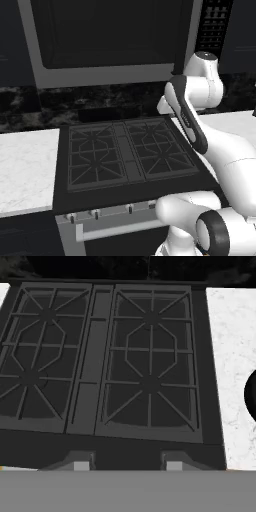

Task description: Open the microwave, place the bowl with waffle inside the microwave, then close the microwave door and turn it on.

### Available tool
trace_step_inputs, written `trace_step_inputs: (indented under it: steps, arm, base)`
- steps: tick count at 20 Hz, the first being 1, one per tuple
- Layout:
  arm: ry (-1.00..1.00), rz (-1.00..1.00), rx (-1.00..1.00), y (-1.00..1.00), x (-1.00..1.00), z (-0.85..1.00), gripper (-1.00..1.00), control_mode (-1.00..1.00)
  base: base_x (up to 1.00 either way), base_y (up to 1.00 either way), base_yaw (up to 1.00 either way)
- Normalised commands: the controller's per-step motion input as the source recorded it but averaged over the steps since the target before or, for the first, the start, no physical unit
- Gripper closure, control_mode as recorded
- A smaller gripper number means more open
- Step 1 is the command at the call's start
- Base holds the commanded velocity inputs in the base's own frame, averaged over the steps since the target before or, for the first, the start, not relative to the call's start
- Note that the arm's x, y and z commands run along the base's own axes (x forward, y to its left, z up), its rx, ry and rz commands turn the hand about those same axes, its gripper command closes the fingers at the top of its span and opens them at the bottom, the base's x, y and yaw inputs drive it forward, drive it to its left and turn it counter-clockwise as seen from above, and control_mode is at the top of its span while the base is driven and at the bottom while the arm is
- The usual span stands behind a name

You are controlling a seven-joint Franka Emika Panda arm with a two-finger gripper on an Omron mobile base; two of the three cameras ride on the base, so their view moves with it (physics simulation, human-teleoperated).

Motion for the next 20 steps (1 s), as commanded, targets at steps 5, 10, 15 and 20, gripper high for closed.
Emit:
trace_step_inputs:
  steps: [5,10,15,20]
  arm:
    - [0.00,0.00,0.04,-0.14,-0.01,0.00,-1.00,-1.00]
    - [0.00,-0.13,0.42,-0.52,-0.18,0.13,-1.00,-1.00]
    - [0.00,-0.32,0.83,-0.36,0.00,0.10,-1.00,-1.00]
    - [0.00,-0.33,0.71,-0.10,-0.03,0.53,-1.00,-1.00]
  base:
    - [0.00,0.00,0.00]
    - [0.00,0.00,0.00]
    - [0.00,0.00,0.00]
    - [0.00,0.00,0.00]
